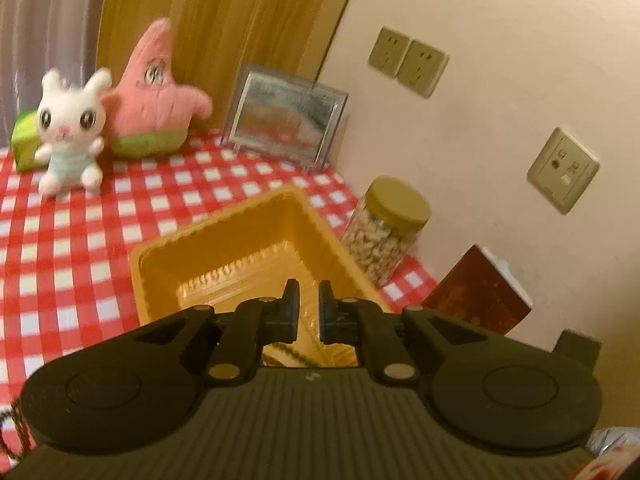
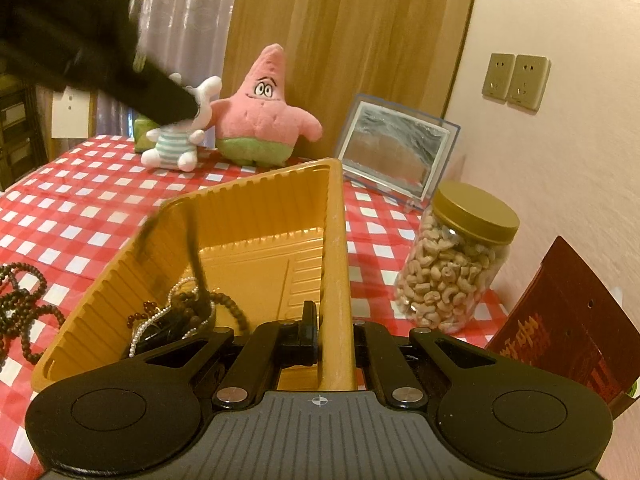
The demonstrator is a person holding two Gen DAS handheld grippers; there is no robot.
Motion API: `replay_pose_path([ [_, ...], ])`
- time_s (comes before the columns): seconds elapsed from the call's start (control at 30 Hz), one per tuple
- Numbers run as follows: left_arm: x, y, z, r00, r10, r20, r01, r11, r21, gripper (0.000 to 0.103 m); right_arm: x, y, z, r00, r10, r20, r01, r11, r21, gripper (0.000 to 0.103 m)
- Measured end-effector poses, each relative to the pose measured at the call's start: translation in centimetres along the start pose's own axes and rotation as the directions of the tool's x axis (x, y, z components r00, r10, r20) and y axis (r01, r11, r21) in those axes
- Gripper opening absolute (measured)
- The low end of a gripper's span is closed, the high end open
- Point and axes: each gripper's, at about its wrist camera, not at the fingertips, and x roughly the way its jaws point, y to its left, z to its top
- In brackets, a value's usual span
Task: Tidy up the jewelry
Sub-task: 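Drop the bead strand into the tray by opening the left gripper, then move the left gripper back to the bead pile and grasp a strand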
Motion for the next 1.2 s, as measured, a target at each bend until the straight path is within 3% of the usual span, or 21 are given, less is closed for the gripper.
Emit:
replay_pose_path([
  [0.07, 0.3, 0.4, -0.5, 1.000, 0.011, -0.016, -0.011, 1.000, -0.011, 0.015, 0.0, 0.0, -0.1, 1.000, 0.001, -0.002, -0.001, 1.000, 0.002, 0.004],
  [0.37, -1.9, 4.0, -2.3, 0.992, 0.126, -0.014, -0.126, 0.989, -0.081, 0.017, 0.1, -0.1, -0.1, 1.000, 0.000, -0.005, 0.000, 1.000, 0.005, 0.004],
  [0.67, -5.1, 9.1, -5.7, 0.953, 0.300, -0.053, -0.304, 0.938, -0.167, 0.017, 0.2, -0.1, -0.2, 1.000, 0.003, -0.009, -0.003, 1.000, -0.005, 0.004],
  [0.83, -6.2, 11.2, -7.6, 0.931, 0.354, -0.086, -0.365, 0.906, -0.216, 0.017, 0.3, 0.0, -0.2, 1.000, 0.003, -0.012, -0.003, 1.000, -0.010, 0.004],
  [1.0, -6.5, 11.6, -9.5, 0.916, 0.384, -0.115, -0.400, 0.892, -0.210, 0.017, 0.3, 0.0, -0.2, 1.000, 0.002, -0.014, -0.002, 1.000, -0.013, 0.004],
  [1.2, -4.5, 10.7, -12.1, 0.910, 0.380, -0.167, -0.403, 0.906, -0.132, 0.017, 0.3, 0.0, -0.2, 1.000, 0.002, -0.015, -0.002, 1.000, -0.013, 0.004],
])
